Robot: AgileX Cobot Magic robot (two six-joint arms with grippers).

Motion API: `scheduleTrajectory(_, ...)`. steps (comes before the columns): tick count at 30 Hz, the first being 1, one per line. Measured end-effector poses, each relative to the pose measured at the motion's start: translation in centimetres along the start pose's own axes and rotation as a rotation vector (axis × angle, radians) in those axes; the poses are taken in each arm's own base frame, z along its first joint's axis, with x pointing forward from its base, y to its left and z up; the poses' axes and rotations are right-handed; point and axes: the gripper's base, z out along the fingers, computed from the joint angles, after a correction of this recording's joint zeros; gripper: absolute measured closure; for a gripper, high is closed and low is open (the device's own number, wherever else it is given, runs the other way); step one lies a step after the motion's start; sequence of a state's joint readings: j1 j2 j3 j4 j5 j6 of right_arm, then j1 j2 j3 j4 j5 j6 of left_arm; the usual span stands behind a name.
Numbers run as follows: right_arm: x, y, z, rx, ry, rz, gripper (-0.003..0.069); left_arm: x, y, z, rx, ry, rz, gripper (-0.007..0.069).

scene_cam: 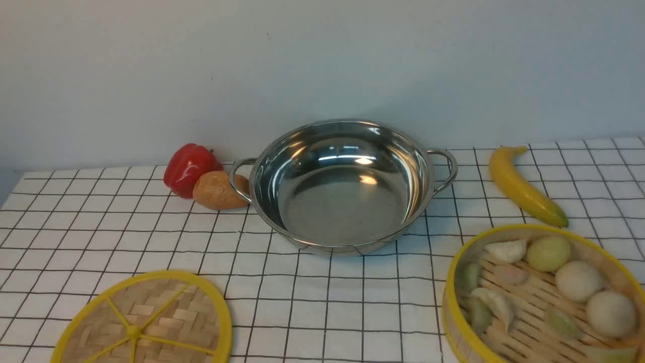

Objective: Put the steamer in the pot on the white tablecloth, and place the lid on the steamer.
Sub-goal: 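Reach for and grasp the rim of the bamboo steamer holding the buns with the right gripper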

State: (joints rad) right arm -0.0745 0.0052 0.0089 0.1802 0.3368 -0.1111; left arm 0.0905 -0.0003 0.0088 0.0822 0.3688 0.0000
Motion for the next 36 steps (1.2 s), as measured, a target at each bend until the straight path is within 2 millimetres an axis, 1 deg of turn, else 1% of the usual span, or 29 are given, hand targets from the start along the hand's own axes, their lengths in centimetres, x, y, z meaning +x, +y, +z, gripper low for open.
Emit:
scheduleTrajectory(24,0.0,0.0,0.0,0.0,0.0,0.0,0.0417,0.0,0.0,0.0,0.0,0.0,0.0,0.0382)
scheduleTrajectory(27,-0.2,0.0,0.0,-0.006,-0.024,0.065,0.0417,0.0,0.0,0.0,0.0,0.0,0.0,0.0382)
scheduleTrajectory(30,-1.1,0.0,-0.1,-0.014,-0.117,0.18,0.0417,0.0,0.0,0.0,0.0,0.0,0.0,0.0382)
scheduleTrajectory(32,-2.1,0.1,-0.4,-0.026,-0.146,0.219,0.0417,0.0,0.0,0.0,0.0,0.0,0.0,0.0382)
scheduleTrajectory(33,-2.3,0.1,-0.4,-0.026,-0.15,0.218,0.0417,0.0,0.0,0.0,0.0,0.0,0.0,0.0382)
scheduleTrajectory(34,-4.0,0.3,-0.9,-0.04,-0.194,0.246,0.0417,0.0,0.0,0.0,0.0,0.0,0.0,0.0382)
scheduleTrajectory(36,-6.5,0.6,-1.6,-0.062,-0.215,0.264,0.0417,0.0,0.0,0.0,0.0,0.0,0.0,0.0382)
